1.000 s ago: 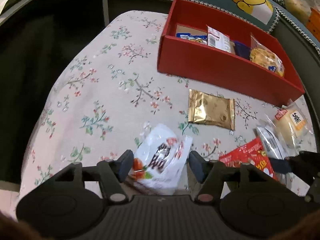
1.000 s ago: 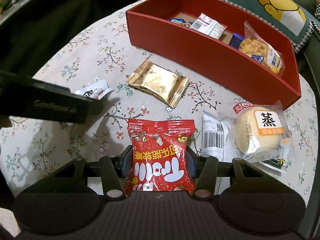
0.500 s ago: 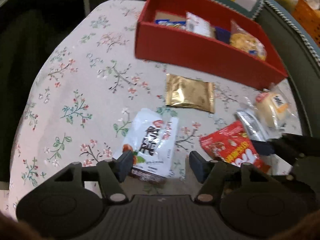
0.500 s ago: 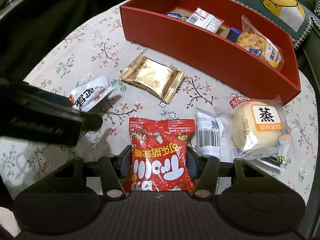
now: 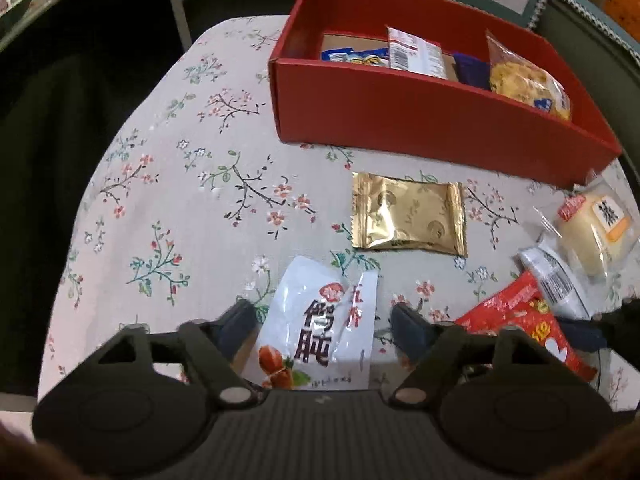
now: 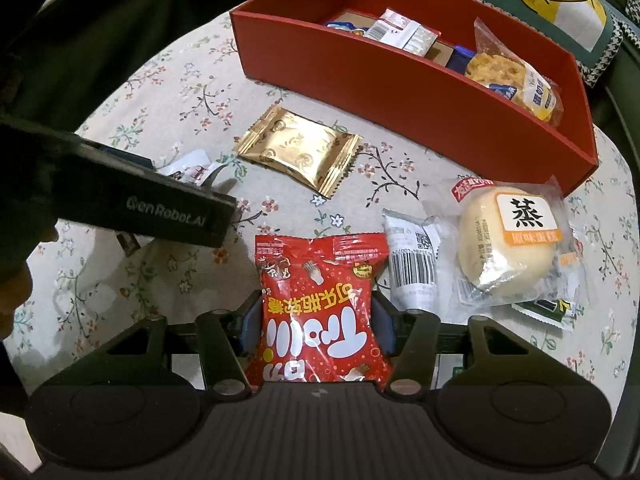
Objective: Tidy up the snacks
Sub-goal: 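Close left tool on white duck-neck bag while right tool closes on red Trolli bag, then lift and carry duck-neck bag with left tool while right tool carries Trolli bag to box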
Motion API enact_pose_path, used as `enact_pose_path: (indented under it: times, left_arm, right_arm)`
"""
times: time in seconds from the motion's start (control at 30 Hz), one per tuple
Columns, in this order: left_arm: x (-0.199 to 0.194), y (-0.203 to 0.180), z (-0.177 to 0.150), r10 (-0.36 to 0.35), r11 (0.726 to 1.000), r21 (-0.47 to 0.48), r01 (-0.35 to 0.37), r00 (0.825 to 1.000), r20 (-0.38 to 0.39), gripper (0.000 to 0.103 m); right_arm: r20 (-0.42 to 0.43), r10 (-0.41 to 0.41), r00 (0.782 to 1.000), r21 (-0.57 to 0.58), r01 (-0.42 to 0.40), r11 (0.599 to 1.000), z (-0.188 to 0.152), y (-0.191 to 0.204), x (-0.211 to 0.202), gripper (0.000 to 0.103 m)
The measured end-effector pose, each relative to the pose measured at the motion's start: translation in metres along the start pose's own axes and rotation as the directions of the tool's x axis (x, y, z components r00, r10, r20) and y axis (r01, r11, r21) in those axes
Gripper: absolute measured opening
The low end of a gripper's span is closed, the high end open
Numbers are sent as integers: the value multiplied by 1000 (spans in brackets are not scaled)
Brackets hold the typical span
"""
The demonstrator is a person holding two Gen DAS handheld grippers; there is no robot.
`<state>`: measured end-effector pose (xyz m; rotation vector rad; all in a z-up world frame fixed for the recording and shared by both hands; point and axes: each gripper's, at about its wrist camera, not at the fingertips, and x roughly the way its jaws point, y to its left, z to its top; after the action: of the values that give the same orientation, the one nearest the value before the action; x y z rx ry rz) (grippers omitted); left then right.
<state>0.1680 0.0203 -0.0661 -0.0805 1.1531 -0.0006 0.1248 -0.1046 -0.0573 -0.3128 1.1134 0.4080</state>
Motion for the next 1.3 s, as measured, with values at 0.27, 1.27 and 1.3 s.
enact_pose_path:
  times: [0.27,1.27,1.3]
  left_arm:
    - [-18,7,-14,-56,998,-18,55,998,-9,78]
    - [-31,1,-25,-7,999,42,5,998,61,78]
    - [-34,-1,-24,-6,999,46,2,998,70,78]
  right_arm:
    - [0,-11,1000,-15,11,1000,-2,2,-2,60]
    - [74,-71,995,0,71,997,-4,6,-20,59]
    - [78,-75,994,8,75,997,-4,5,-21,59]
